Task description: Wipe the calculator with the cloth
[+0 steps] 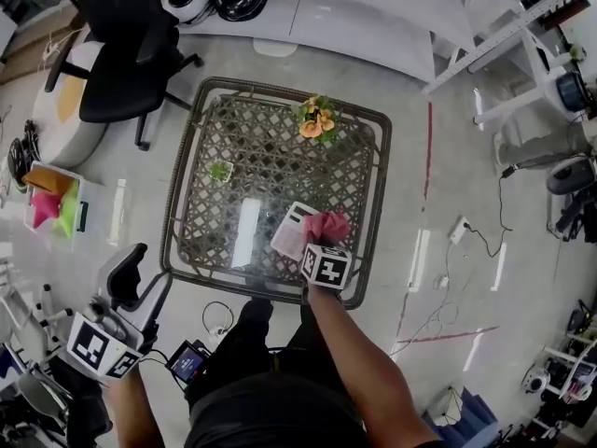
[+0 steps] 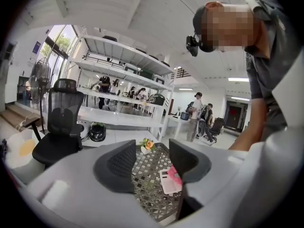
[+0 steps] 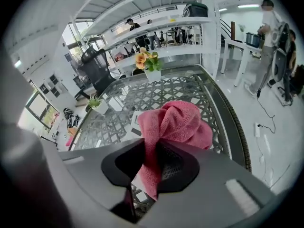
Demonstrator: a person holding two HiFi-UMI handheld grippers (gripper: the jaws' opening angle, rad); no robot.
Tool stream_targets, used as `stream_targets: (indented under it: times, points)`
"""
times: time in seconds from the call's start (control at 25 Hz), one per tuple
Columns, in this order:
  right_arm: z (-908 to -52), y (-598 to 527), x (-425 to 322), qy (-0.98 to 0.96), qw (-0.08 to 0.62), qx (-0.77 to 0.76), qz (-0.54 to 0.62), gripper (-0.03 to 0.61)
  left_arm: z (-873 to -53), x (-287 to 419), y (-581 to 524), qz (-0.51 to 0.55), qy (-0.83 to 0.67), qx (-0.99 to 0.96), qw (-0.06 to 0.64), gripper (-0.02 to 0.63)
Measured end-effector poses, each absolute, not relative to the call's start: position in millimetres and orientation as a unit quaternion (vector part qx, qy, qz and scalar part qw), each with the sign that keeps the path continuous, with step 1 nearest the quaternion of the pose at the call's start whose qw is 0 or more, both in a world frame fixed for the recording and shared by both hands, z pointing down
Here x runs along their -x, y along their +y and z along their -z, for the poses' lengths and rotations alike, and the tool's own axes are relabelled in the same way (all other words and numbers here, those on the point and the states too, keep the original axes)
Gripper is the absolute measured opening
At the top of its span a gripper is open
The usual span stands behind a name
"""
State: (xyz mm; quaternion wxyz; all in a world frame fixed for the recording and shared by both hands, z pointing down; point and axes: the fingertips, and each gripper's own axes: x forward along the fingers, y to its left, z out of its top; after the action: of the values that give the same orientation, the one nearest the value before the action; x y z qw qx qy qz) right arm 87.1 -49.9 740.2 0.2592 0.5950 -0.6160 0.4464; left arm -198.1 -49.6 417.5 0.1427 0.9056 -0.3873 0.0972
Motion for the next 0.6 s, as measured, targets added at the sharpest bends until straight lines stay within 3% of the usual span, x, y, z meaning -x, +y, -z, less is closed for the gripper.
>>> stream_targets:
  times: [0.6]
  points:
    - [-743.0,-75.8,-5.9,-0.665,0.282,-0.531,-0.443,0.071,-426.7,240.0,-48.3,-0.088,-0.416,-0.892,0.152,0.235]
